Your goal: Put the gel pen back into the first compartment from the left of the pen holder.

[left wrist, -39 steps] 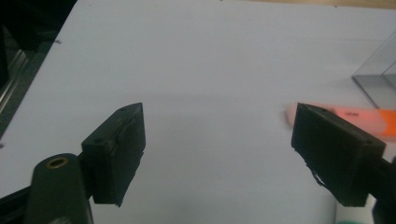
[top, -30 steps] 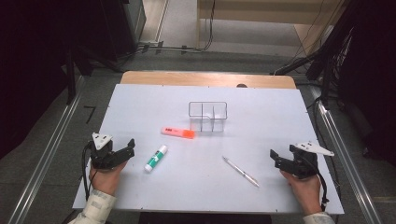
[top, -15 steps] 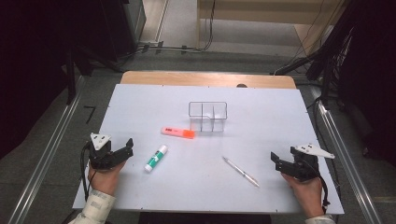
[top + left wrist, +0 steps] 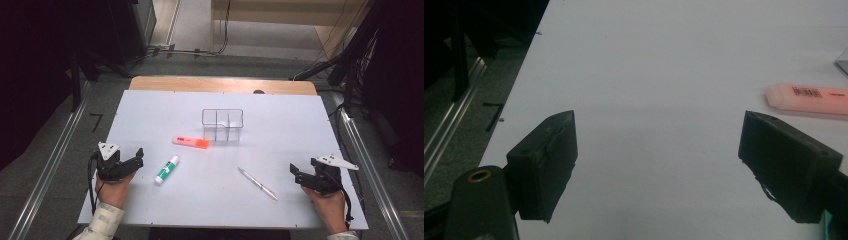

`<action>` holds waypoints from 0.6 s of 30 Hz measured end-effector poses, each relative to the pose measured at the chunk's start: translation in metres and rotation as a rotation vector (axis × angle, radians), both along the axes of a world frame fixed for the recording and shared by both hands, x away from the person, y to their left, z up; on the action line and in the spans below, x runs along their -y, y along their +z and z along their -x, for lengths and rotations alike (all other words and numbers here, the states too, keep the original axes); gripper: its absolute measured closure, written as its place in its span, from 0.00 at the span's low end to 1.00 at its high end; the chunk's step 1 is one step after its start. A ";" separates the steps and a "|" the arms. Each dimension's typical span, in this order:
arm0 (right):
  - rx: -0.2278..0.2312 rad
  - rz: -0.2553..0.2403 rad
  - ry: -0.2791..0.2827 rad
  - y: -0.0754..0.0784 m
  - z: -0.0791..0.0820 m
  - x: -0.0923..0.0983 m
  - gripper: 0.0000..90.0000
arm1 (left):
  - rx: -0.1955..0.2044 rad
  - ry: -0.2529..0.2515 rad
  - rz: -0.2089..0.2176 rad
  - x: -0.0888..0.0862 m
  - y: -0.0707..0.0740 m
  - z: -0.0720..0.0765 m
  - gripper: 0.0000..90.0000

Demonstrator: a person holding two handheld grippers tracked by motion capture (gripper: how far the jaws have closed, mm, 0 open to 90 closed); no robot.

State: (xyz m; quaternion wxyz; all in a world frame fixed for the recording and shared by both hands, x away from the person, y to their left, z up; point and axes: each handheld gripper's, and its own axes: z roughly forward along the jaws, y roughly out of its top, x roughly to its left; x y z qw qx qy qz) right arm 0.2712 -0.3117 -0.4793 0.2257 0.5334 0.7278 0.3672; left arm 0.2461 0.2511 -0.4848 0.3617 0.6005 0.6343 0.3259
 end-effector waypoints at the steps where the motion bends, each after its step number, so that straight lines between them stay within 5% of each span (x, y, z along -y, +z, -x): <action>1: 0.000 0.000 0.000 0.000 0.000 0.000 0.19 | 0.000 0.001 0.001 0.000 -0.001 0.000 0.18; 18: 0.000 -0.005 0.038 0.000 -0.001 -0.009 0.21 | 0.005 0.021 -0.002 -0.002 -0.002 -0.002 0.18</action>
